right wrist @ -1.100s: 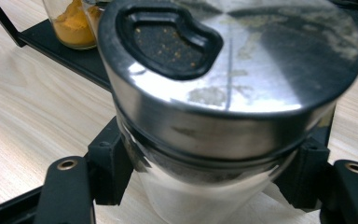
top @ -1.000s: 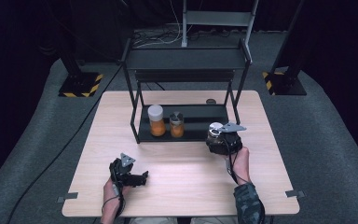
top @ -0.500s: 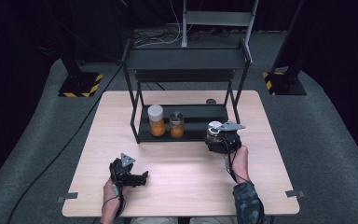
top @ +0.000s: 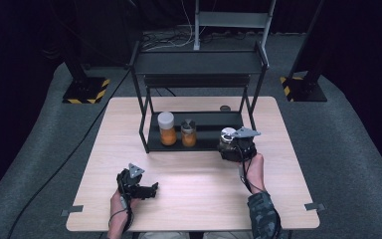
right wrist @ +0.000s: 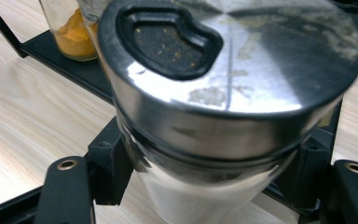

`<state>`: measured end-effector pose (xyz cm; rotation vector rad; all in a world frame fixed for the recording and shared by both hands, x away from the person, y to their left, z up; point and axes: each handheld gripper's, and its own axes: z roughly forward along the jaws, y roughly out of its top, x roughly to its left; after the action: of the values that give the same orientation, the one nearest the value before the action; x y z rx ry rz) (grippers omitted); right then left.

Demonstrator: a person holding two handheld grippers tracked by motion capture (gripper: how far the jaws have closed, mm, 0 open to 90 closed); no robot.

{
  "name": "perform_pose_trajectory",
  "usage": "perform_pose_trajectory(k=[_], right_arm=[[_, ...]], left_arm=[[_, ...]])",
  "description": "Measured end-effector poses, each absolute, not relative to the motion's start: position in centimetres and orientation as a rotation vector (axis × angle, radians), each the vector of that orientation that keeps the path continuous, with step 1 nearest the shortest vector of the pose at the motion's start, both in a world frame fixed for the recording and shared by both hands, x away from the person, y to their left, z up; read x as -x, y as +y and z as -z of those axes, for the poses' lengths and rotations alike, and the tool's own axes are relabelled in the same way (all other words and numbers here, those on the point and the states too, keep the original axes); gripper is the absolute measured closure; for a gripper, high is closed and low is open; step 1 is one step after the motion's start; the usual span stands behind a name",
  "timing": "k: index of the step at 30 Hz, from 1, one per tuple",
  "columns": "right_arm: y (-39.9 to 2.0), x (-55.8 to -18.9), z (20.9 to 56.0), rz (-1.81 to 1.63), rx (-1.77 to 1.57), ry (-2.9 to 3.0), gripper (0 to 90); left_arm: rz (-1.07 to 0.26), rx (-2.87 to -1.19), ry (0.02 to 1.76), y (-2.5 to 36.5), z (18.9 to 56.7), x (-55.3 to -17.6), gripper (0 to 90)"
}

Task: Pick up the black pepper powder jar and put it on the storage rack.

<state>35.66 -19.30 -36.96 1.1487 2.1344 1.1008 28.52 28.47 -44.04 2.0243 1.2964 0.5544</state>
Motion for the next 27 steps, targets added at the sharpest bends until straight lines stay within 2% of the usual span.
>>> perform_pose_trajectory(k=[27], right_arm=[[-18.6, -37.0, 36.7, -1.098, -1.156, 2.136, 30.4]], left_arm=[[-0.555, -2.027, 1.295, 28.5, 44.0, -28.5, 0.4]])
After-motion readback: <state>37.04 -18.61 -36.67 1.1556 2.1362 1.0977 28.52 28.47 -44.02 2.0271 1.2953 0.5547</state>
